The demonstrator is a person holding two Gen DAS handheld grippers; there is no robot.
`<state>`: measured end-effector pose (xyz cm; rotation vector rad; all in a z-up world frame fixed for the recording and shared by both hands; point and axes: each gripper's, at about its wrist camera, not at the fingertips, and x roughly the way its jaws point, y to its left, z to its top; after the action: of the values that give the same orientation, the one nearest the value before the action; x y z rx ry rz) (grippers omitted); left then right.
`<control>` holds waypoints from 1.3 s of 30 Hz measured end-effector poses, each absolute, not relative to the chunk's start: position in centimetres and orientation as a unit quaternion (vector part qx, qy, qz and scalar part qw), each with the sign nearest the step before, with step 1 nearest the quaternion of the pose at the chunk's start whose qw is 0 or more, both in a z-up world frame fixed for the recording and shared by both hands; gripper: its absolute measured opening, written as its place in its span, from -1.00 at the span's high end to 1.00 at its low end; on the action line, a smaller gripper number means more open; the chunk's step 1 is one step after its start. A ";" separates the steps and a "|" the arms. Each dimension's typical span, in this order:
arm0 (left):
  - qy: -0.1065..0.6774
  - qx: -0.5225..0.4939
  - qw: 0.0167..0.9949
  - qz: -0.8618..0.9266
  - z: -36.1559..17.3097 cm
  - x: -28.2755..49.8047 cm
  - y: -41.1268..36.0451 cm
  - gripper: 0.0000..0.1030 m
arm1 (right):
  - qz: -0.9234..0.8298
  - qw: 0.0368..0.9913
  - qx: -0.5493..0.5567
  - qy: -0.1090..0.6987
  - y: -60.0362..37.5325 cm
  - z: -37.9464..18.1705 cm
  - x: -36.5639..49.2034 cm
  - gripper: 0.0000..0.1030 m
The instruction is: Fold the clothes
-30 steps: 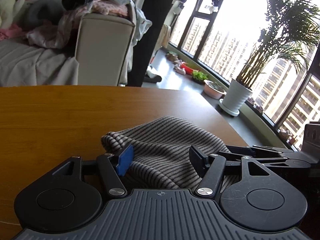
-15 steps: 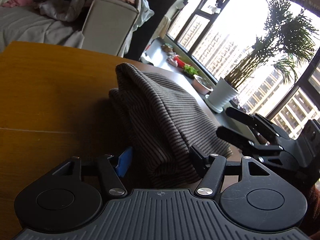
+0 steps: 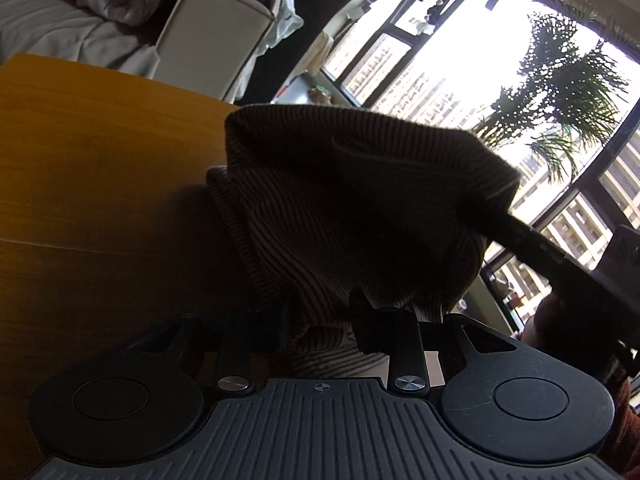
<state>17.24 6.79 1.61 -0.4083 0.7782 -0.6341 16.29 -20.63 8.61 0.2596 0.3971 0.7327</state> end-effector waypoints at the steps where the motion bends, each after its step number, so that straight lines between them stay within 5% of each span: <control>1: 0.369 -0.186 0.857 -0.309 1.5 17.3 6.0 0.36 | 0.358 0.901 0.125 0.210 -20.3 7.9 16.8 0.68; 7: 0.364 -0.154 0.857 -0.330 1.1 16.8 4.6 0.14 | 0.348 0.892 0.089 0.275 -18.7 2.8 17.7 0.68; 15: 0.333 -0.171 0.891 -0.257 4.3 16.2 10.6 0.05 | 0.311 0.914 -0.179 0.192 -12.6 1.4 12.0 0.54; 21: 0.291 -0.172 0.891 -0.303 7.6 18.2 6.9 0.06 | 0.284 0.900 -0.290 0.157 -9.6 -0.1 9.4 0.48; 28: 0.346 -0.123 0.887 -0.280 3.2 20.7 3.6 0.31 | 0.349 0.908 -0.121 0.196 -16.1 5.0 10.3 0.39; 39: 0.348 -0.115 0.889 -0.276 3.3 20.3 3.8 0.31 | 0.349 0.900 -0.104 0.239 -16.7 3.5 12.4 0.38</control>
<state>20.33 3.79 3.30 -0.2390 0.7236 -0.5724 12.43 -16.74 3.48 -0.2154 0.4945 0.7215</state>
